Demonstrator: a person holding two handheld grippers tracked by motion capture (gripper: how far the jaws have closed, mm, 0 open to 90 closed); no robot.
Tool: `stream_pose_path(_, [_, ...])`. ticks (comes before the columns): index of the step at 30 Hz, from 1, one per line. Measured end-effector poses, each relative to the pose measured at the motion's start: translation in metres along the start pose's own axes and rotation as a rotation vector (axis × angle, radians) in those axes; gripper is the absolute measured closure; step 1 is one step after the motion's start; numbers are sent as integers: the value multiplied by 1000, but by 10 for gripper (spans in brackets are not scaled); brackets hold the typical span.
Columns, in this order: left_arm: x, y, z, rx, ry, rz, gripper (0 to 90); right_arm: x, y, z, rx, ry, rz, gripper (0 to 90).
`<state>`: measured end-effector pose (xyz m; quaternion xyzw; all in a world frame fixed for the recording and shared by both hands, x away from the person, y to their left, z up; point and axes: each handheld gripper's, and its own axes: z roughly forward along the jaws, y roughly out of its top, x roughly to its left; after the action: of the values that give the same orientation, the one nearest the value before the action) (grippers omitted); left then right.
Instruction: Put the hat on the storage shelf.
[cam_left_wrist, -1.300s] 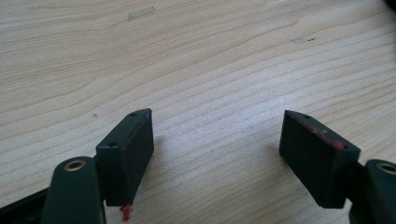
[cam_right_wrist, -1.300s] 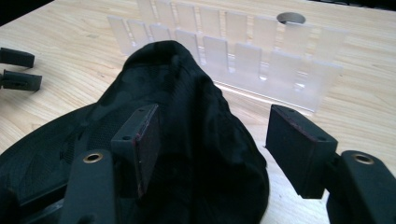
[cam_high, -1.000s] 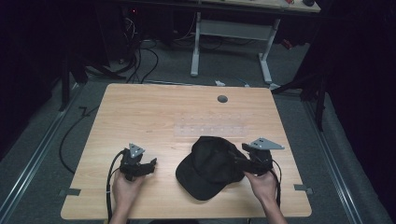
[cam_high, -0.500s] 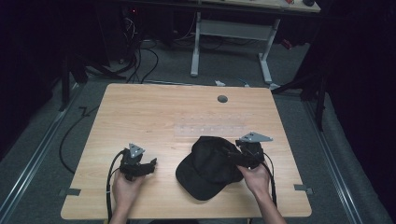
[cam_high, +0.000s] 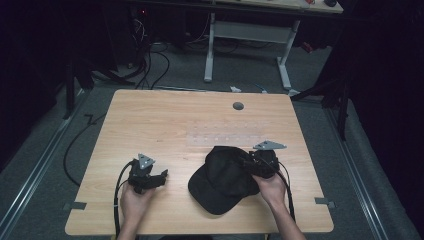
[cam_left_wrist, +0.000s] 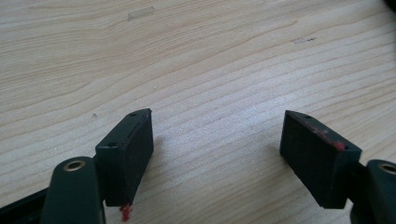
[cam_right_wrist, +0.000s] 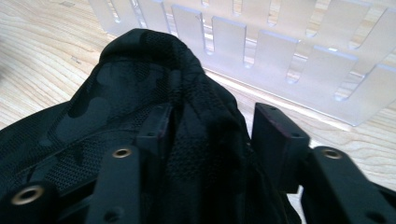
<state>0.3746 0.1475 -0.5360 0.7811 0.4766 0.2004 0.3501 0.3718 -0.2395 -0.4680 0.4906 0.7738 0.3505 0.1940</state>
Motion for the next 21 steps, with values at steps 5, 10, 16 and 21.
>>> stream_pose_path(5, [0,0,0,0,0,0,260,-3,-1,2,3,47,14,655])
stream_pose_path(10, [0,0,0,1,1,1,259,-4,-1,2,1,70,21,742])
stream_pose_path(16, [0,0,0,0,1,2,259,-5,-2,-1,-24,95,22,828])
stream_pose_path(21, [0,0,0,1,2,2,258,-6,-2,-3,-36,108,22,832])
